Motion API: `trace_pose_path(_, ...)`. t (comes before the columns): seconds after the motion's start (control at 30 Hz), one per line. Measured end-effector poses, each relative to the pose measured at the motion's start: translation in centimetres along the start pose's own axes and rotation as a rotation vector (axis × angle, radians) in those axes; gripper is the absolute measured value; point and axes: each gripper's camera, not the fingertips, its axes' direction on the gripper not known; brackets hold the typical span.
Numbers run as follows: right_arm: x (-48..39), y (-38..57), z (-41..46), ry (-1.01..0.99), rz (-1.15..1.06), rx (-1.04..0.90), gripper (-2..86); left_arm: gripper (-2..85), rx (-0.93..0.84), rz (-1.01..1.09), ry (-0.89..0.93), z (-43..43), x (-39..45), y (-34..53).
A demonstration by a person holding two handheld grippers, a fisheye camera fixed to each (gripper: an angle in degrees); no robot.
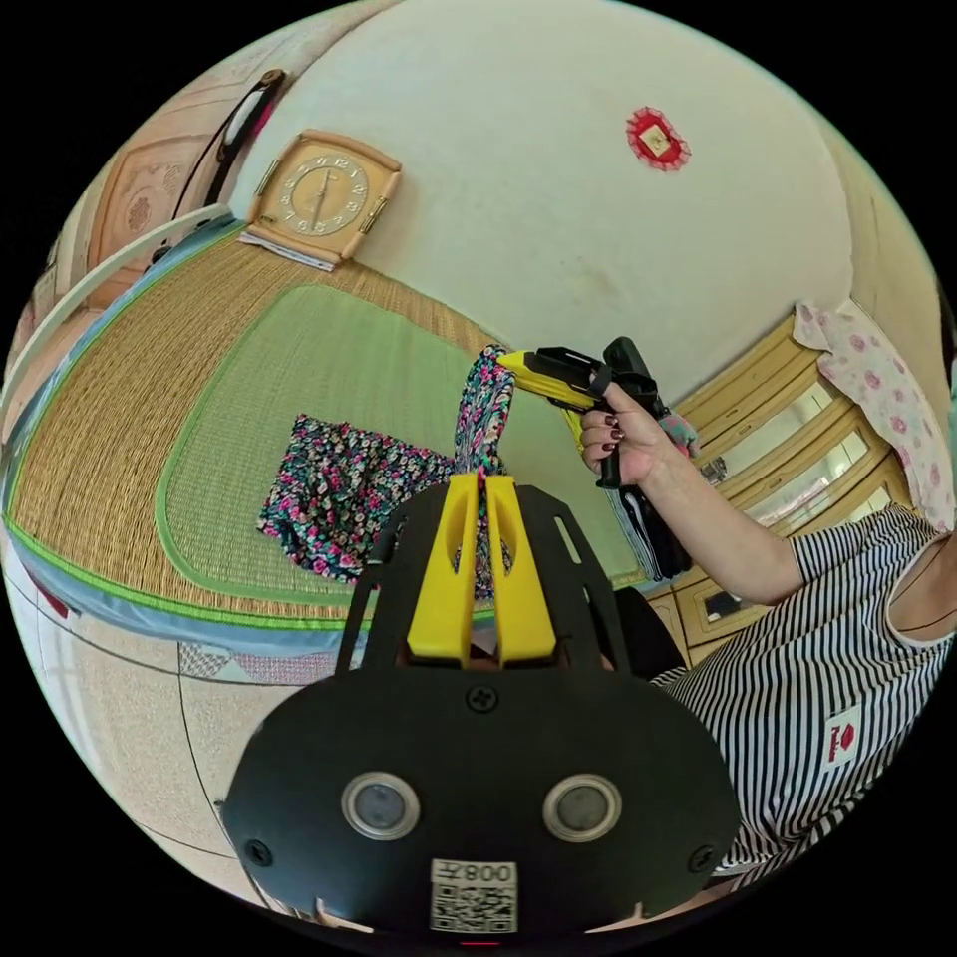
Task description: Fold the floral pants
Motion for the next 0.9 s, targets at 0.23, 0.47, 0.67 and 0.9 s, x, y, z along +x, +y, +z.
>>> trace_pose_path(0.23, -2.9, -4.1, 5.8, 0.046, 0.002, -0.097, 1.4, 1.3, 0.021, -0.161, 0.026, -4.8, -8.8, 0.0)
trace_pose_path(0.47, -5.5, -7.6, 10.8, 0.098, 0.011, -0.182, 1.5, 1.2, 0.044, -0.287, 0.066, -8.1, -15.6, -0.2)
trace_pose_path(0.67, -7.0, -9.9, 14.3, 0.122, 0.025, -0.252, 1.9, 1.4, 0.054, -0.373, 0.087, -10.1, -20.2, -0.6)
trace_pose_path(0.9, -9.7, -10.8, 15.1, 0.145, -0.046, -0.289, 2.0, 1.0, 0.121, -0.457, 0.083, -12.0, -23.3, -0.3)
